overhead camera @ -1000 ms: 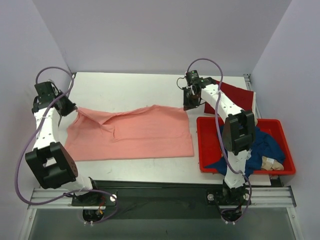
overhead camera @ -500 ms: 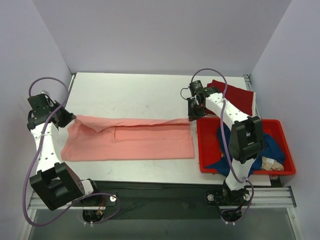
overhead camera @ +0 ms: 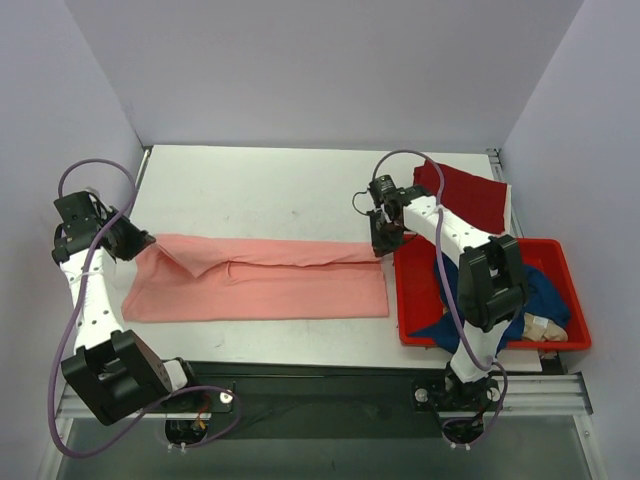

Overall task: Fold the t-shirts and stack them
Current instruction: Fold the other side of the tshirt into a rectangle

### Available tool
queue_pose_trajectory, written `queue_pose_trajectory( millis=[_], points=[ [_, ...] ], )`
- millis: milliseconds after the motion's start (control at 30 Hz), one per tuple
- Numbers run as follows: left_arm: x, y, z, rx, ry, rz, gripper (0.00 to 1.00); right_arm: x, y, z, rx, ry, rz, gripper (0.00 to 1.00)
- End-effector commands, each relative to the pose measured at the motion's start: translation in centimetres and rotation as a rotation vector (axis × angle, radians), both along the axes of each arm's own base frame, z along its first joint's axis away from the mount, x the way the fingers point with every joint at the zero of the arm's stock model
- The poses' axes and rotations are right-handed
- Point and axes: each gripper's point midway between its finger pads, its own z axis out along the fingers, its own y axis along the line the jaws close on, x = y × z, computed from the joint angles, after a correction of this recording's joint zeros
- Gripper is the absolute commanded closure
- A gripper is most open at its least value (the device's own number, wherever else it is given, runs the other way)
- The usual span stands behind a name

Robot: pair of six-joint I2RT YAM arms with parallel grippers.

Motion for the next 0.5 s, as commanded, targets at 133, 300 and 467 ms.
queue_pose_trajectory(
  millis=[133,300,467],
  points=[
    [-1.0,-0.3,0.8,-0.003,-0.008,0.005,1.00,-1.3,-0.9,0.9,-0.039,-0.014,-0.011,1.00],
    [-1.5,-0.2,0.2,-0.005,0.009,0.011,1.00,-1.3,-1.4,0.1,-0.078,-0.006,-0.013,1.00],
    [-1.7,0.3,-0.5,0.001,0.017,0.008,1.00,-1.7,-1.3,-0.3,-0.089,0.008,-0.006,1.00]
  ],
)
